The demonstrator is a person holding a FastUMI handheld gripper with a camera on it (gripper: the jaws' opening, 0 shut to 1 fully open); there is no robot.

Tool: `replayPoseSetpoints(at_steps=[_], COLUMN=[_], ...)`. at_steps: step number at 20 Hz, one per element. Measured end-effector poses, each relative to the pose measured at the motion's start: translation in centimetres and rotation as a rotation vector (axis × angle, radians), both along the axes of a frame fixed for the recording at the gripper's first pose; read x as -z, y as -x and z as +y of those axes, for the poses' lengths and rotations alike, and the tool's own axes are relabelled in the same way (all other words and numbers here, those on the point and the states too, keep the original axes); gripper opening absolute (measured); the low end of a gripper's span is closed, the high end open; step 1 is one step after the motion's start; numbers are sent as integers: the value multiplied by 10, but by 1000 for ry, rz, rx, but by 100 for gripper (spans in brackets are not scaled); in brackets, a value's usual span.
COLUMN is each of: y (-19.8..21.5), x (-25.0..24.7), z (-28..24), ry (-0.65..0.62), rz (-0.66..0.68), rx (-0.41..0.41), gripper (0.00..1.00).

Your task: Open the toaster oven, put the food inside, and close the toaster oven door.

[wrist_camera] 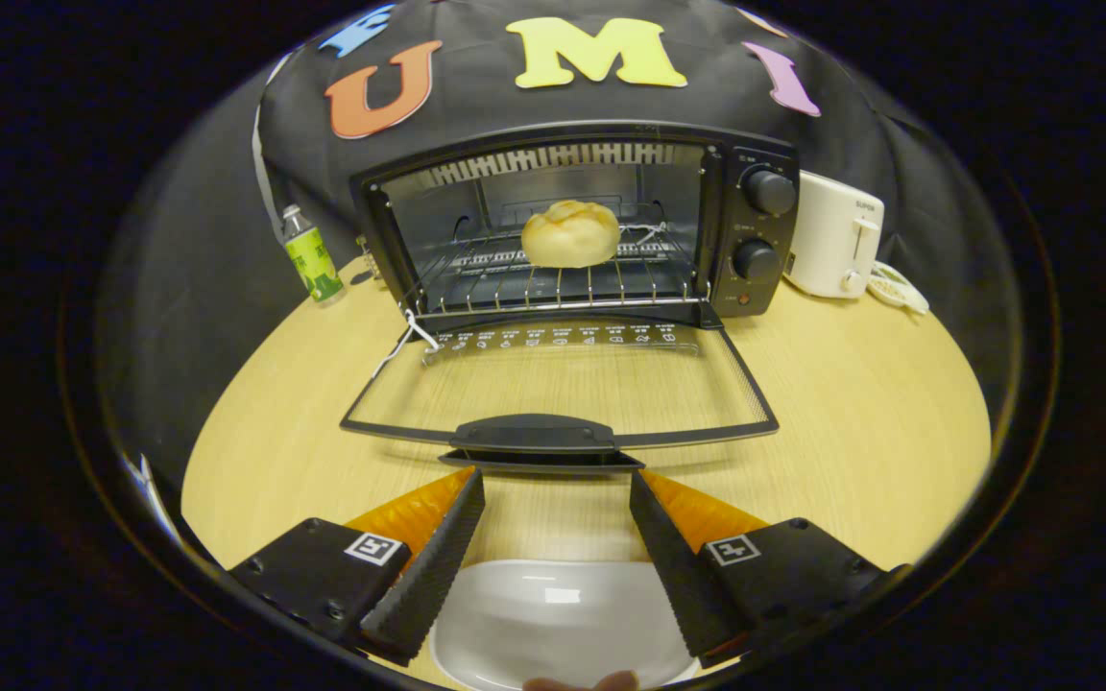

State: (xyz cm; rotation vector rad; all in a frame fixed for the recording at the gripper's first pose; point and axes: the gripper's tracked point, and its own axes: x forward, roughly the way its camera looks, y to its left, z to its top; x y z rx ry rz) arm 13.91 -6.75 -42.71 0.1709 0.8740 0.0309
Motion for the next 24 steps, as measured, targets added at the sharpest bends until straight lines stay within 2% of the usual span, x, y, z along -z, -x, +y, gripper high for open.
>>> replayPoseSetpoints(at_steps=[3, 6, 9, 11, 16, 18, 21, 24], y=[-1, -6, -38, -55, -61, -44, -19, 7], x=[-8, -33, -80, -96, -188, -223, -289, -334], z=[0, -1, -2, 1, -2, 0, 2, -2], ry=[-15, 86, 226, 258, 233, 219, 128, 82], rz=[-35, -135, -327, -371, -589, -647, -734, -747], rx=[-10, -44, -71, -89, -43, -35, 2, 43], gripper=[98, 98, 98, 99, 100, 100, 100, 100])
